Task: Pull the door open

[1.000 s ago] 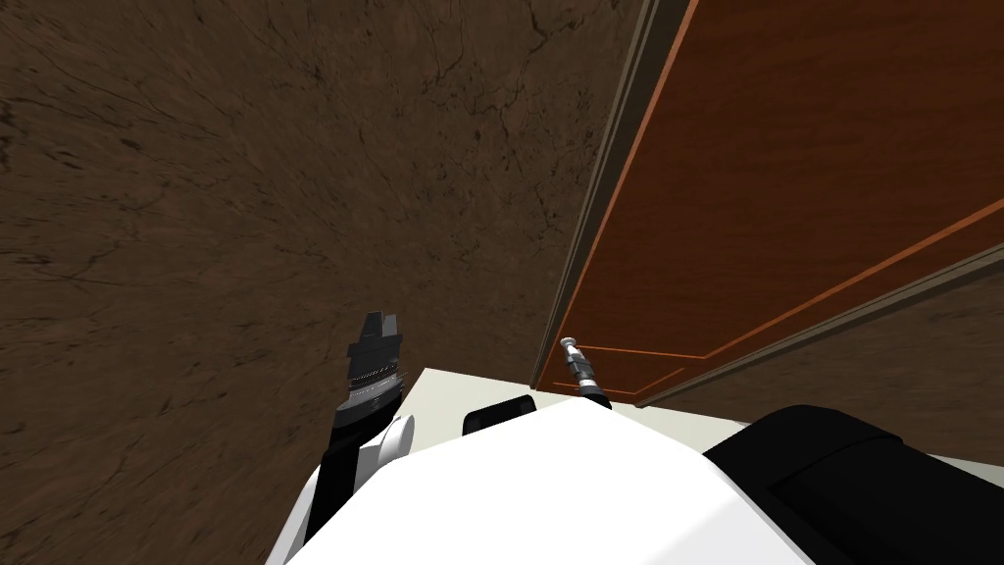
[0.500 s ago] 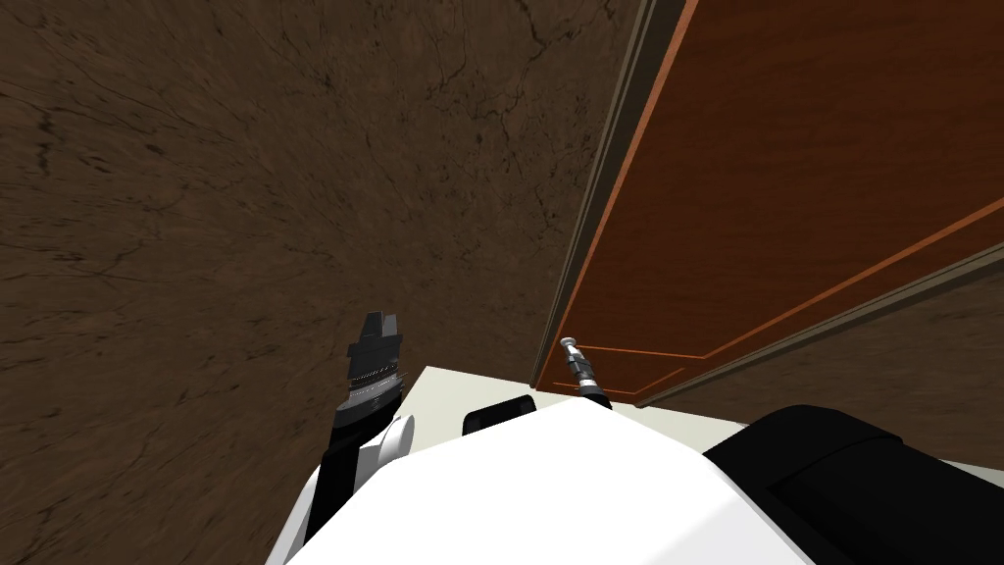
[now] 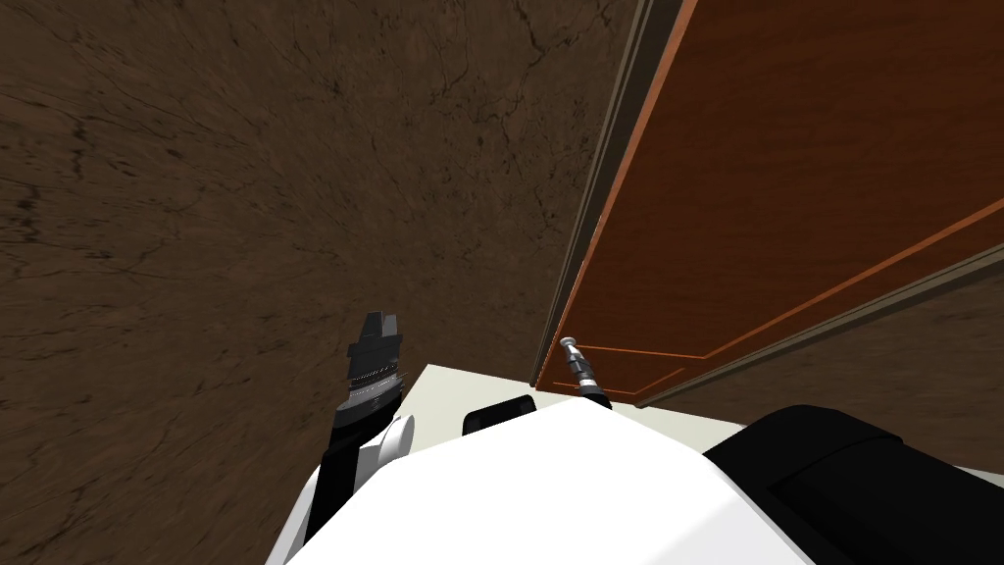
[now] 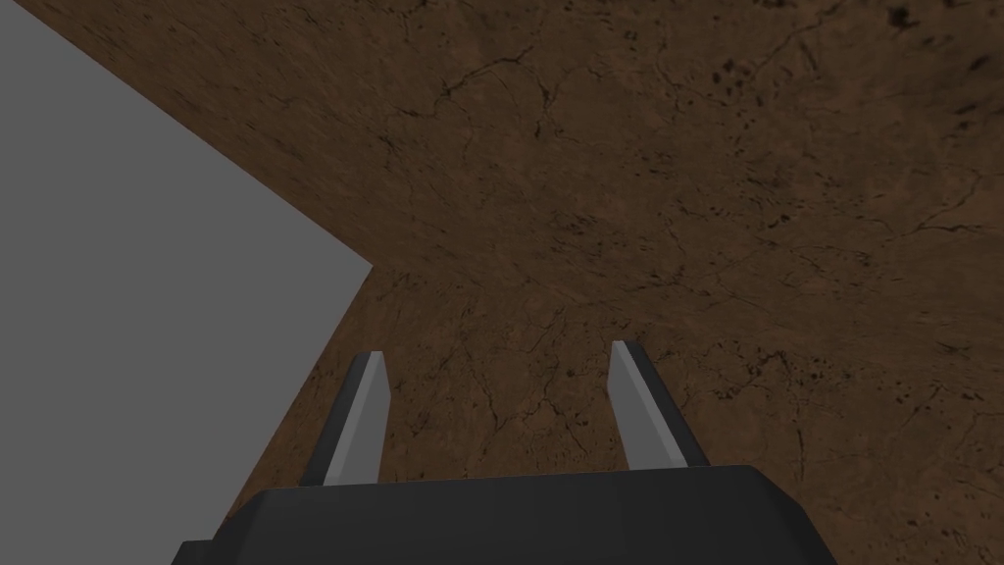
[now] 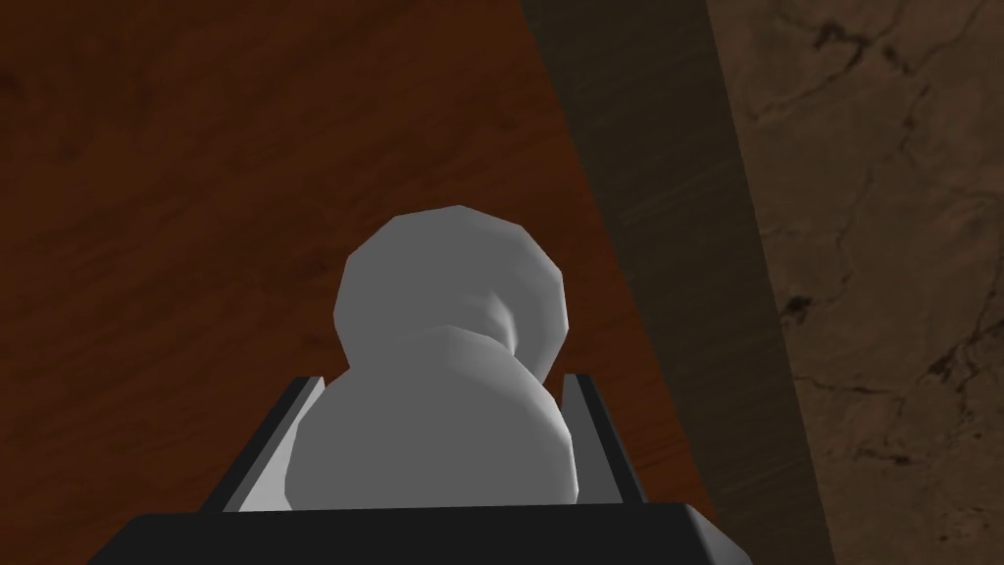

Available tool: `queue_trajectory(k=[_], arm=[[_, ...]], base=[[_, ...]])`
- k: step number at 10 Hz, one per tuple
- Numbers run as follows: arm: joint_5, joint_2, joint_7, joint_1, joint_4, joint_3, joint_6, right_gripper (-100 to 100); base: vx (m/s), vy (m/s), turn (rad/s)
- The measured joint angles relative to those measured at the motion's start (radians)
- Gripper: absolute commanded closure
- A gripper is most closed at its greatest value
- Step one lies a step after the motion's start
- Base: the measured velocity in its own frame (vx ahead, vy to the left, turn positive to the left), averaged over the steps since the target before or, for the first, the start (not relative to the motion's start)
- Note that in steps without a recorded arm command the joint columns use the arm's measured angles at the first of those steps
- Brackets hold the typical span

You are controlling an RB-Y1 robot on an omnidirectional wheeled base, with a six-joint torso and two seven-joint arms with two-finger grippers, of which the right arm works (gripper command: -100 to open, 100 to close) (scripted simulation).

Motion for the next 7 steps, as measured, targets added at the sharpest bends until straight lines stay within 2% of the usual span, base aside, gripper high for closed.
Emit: queue_trajectory(k=[7], arm=[[-0.024,-0.009,-0.174,0.000,0.001,0.015,-0.003,100]], base=[[-0.024,-0.003,0.020]])
